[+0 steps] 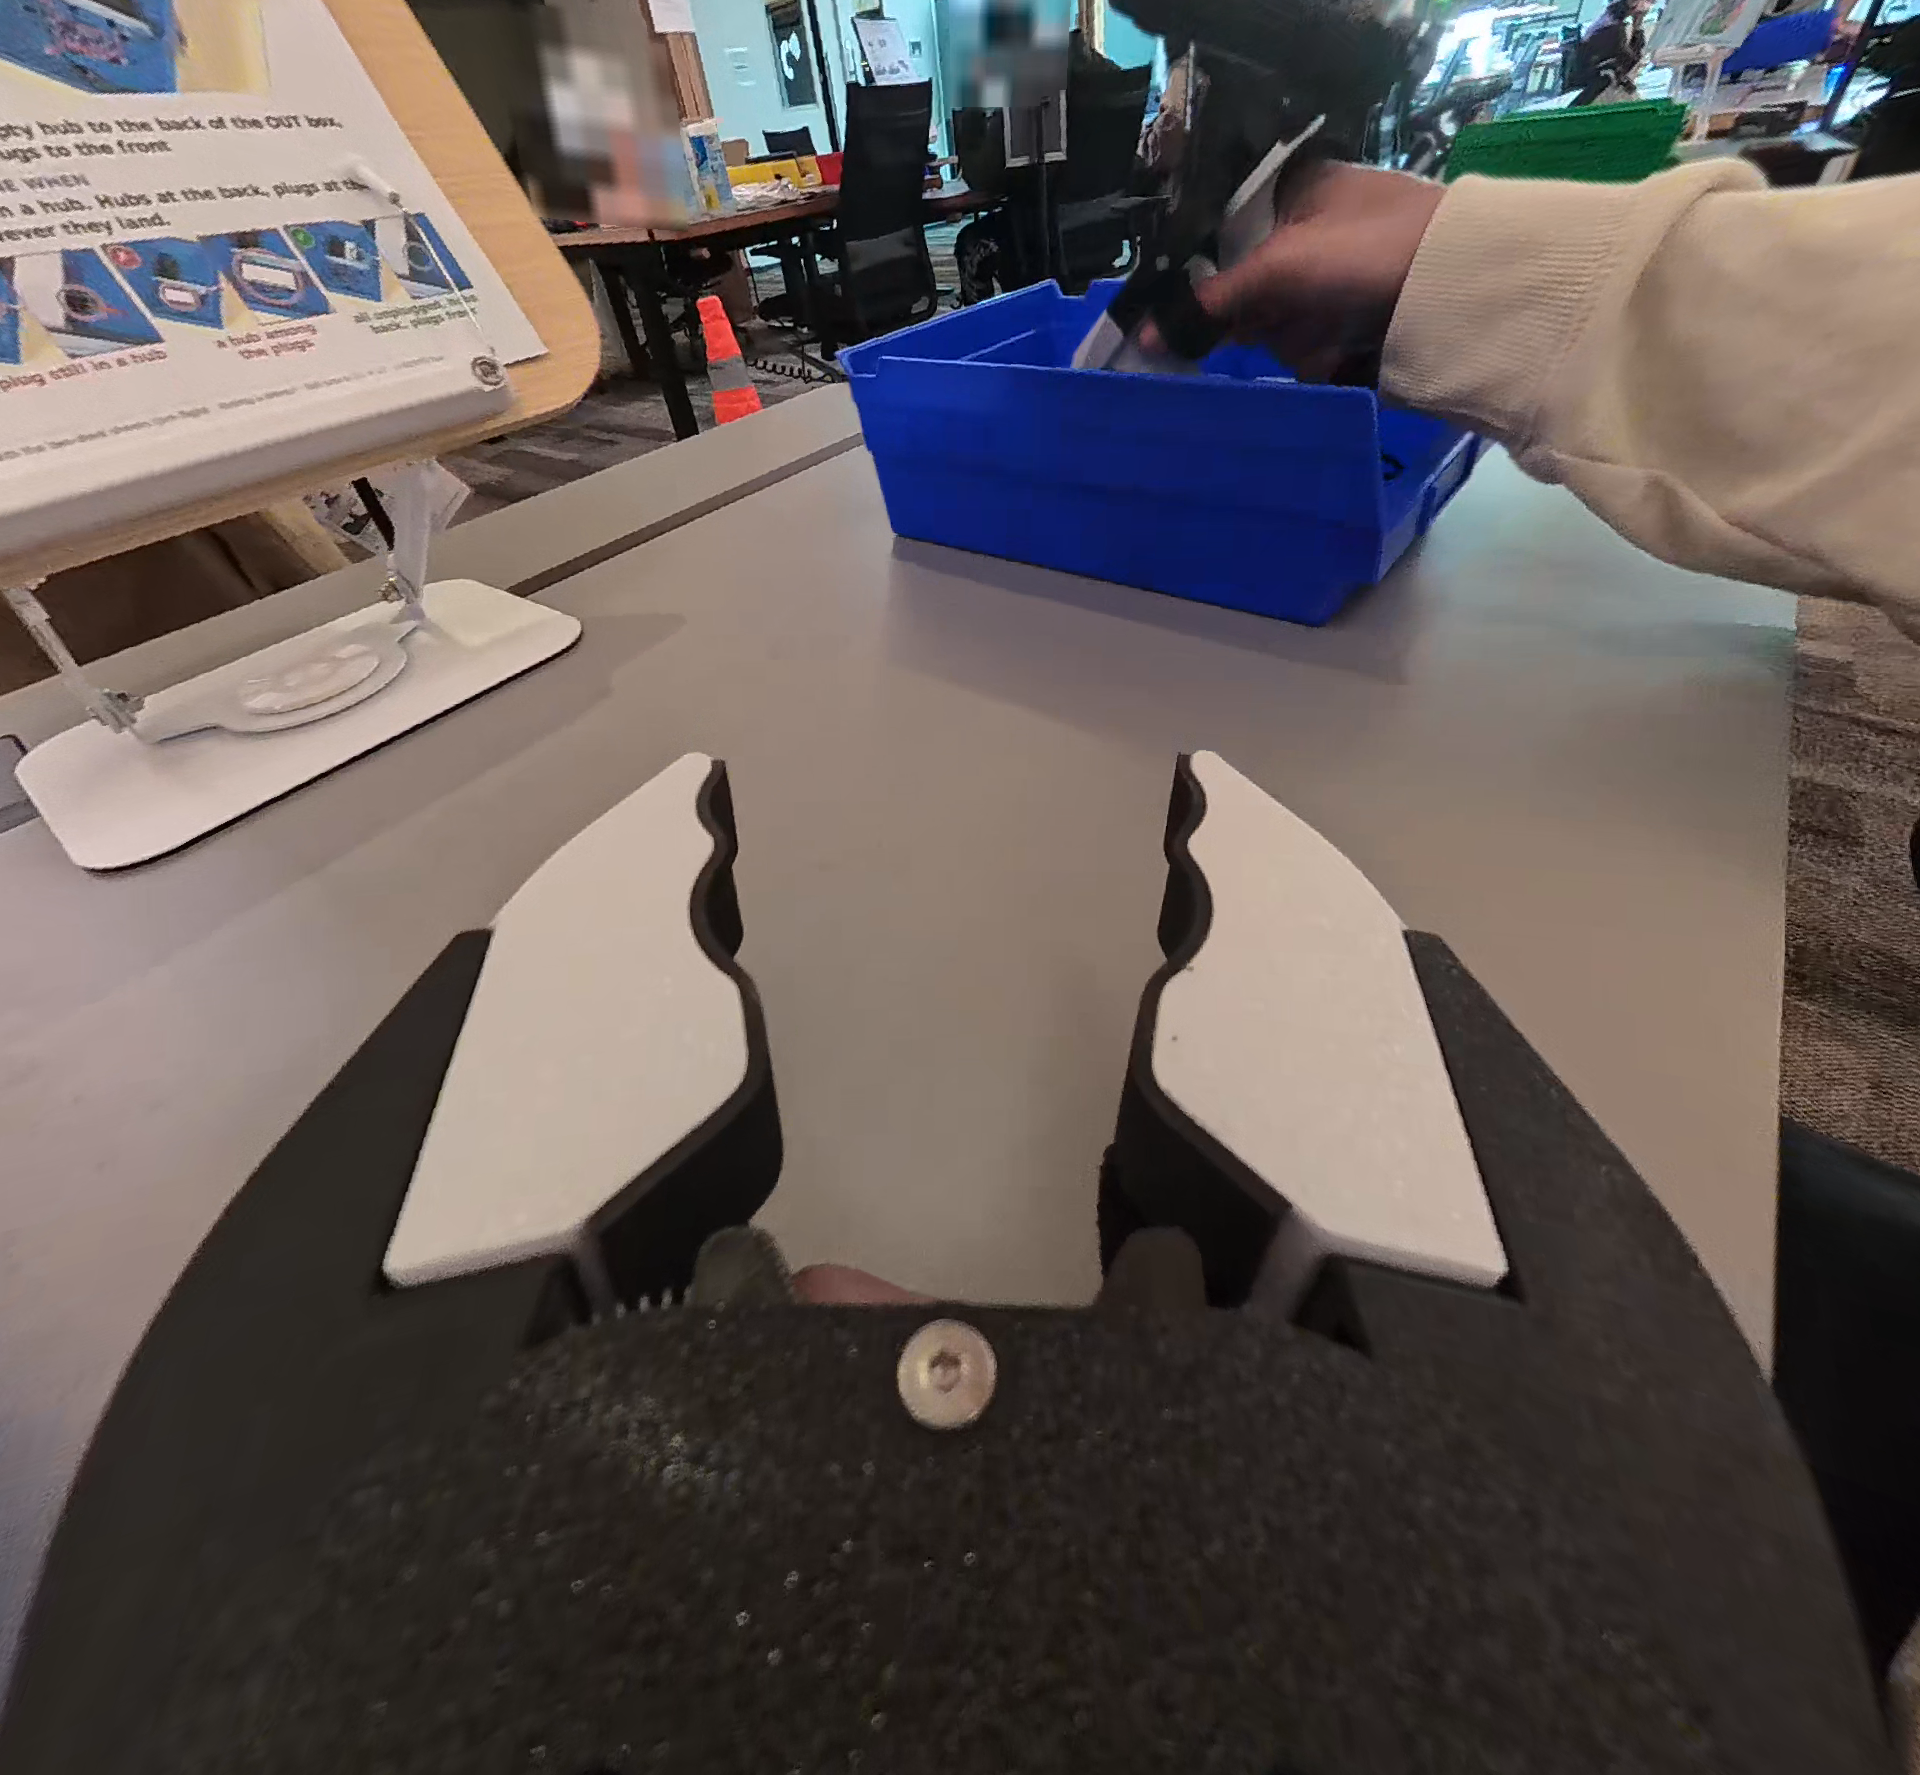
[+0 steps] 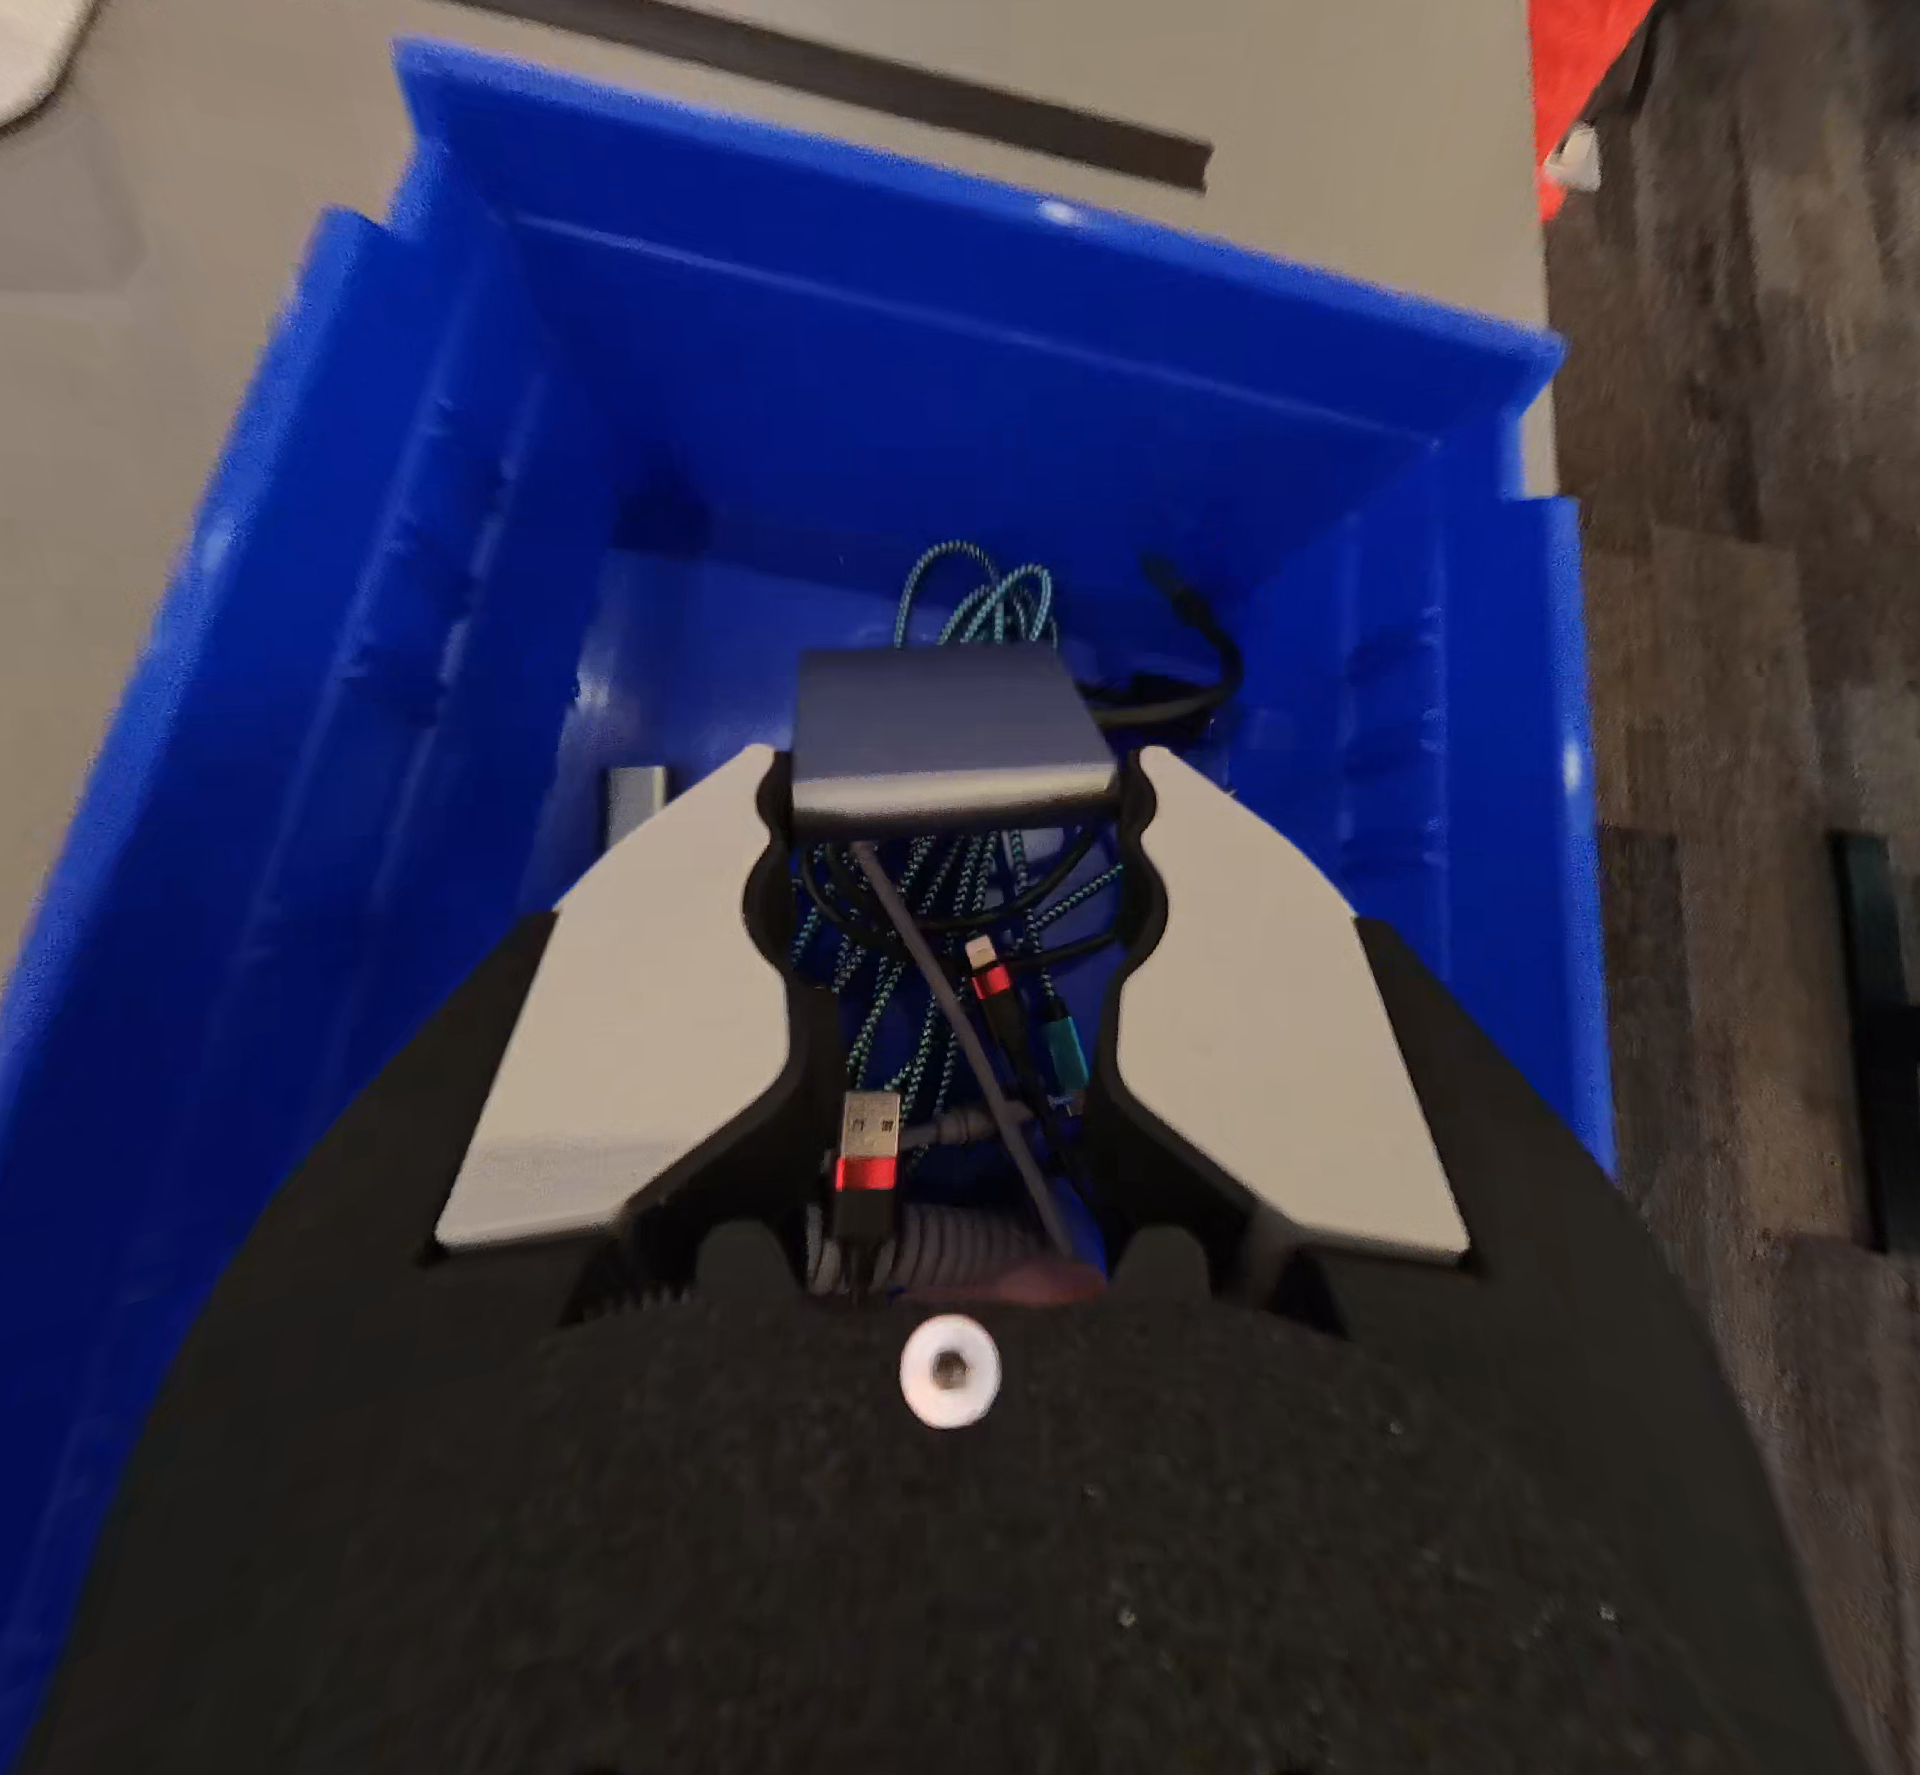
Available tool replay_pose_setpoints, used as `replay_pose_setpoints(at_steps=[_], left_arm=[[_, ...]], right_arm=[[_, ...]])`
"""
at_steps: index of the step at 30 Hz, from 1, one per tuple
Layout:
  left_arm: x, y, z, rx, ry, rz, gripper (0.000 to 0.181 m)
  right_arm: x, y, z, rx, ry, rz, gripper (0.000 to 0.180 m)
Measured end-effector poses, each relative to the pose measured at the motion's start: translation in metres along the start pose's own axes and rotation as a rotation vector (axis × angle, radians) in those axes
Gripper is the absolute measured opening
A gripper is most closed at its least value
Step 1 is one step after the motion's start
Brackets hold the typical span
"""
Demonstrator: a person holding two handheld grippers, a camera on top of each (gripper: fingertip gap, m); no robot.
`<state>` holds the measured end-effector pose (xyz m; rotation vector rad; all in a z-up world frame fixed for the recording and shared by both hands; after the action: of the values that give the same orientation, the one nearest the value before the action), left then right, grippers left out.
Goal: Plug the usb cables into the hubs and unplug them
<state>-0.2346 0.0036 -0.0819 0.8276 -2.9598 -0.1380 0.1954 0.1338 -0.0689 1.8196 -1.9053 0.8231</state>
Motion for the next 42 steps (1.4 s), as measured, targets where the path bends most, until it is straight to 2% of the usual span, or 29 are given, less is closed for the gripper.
replay_pose_setpoints(at_steps=[4, 14, 18, 22, 26, 29, 30, 35, 39, 42], left_arm=[[0.002, 0.009, 0.003, 0.003, 0.018, -0.034, 0.079], [0.0, 0.028, 0.01, 0.034, 0.088, -0.154, 0.075], [0.002, 0.032, 0.011, 0.042, 0.102, -0.188, 0.072], [0.003, 0.039, 0.013, 0.073, 0.104, -0.219, 0.073], [0.005, 0.043, 0.013, 0.094, 0.101, -0.244, 0.072], [0.005, 0.046, 0.014, 0.125, 0.105, -0.243, 0.073], [0.006, 0.048, 0.014, 0.128, 0.105, -0.259, 0.073], [0.013, 0.06, 0.014, 0.19, 0.072, -0.33, 0.072], [0.023, 0.072, 0.012, 0.214, 0.037, -0.422, 0.069], [0.032, 0.08, 0.013, 0.208, 0.039, -0.537, 0.056]], right_arm=[[-0.02, 0.001, 0.016, -0.053, 0.1, -0.013, 0.06], [-0.025, 0.002, 0.039, -0.125, 0.269, -0.088, 0.06], [-0.008, 0.001, 0.03, -0.141, 0.113, -0.091, 0.067], [0.045, 0.019, 0.004, -0.147, -0.106, -0.136, 0.07], [0.111, 0.069, -0.02, -0.082, -0.352, -0.222, 0.068], [0.143, 0.119, -0.021, -0.064, -0.553, -0.32, 0.062], [0.147, 0.138, -0.016, -0.065, -0.598, -0.364, 0.06], [0.133, 0.213, 0.017, -0.013, -0.594, -0.492, 0.059], [0.117, 0.23, 0.029, 0.02, -0.613, -0.444, 0.054], [0.108, 0.233, 0.04, -0.011, -0.625, -0.421, 0.04]])
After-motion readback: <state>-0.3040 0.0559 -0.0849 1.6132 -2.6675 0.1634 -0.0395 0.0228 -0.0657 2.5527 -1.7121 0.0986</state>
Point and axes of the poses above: each gripper's, where its closed fingertips meet, x back along the fingers, z out of its underside, y = z × x across the jaws, the point moved 7 cm from there along x, back along the fingers, and after that the axes turned 5 degrees about -y, right-handed, at the moved point
